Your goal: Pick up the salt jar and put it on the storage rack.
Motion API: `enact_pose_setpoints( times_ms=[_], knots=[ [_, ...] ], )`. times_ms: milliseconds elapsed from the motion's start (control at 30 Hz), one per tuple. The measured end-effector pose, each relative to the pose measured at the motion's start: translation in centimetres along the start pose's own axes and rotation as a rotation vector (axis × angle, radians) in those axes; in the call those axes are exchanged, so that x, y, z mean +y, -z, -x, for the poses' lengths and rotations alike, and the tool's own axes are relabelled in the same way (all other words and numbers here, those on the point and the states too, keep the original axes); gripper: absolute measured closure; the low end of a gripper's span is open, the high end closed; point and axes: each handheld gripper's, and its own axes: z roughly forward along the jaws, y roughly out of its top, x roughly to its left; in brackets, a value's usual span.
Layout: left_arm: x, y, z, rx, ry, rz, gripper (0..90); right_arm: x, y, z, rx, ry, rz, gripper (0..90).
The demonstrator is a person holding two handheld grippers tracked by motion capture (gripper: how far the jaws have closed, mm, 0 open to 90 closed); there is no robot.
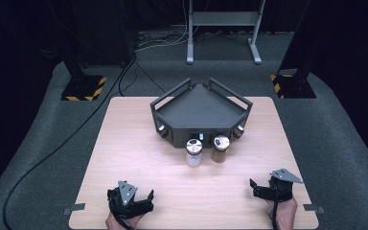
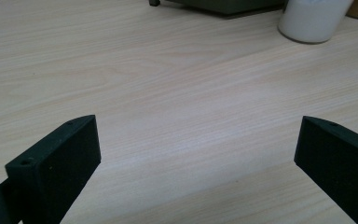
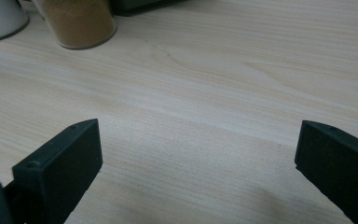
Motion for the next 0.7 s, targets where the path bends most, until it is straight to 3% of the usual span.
enact_pose_setpoints(
  times_ms=[200,333,700],
  knots=[
    [0.3,-0.9,1.4,-0.008,0.015,0.011,0.1,0.0,0.0,0.1,0.004,0.003,-0.001,0.0],
    [1.1,-1.9,2.8,-0.041,-0.002,0.019,0.1,0.0,0.0,0.1,0.006,0.004,0.001,0.0],
    [2.9,-5.0,4.6,-0.103,-0.013,0.02,0.1,0.0,0.0,0.2,0.01,-0.004,0.003,0.0]
  ],
)
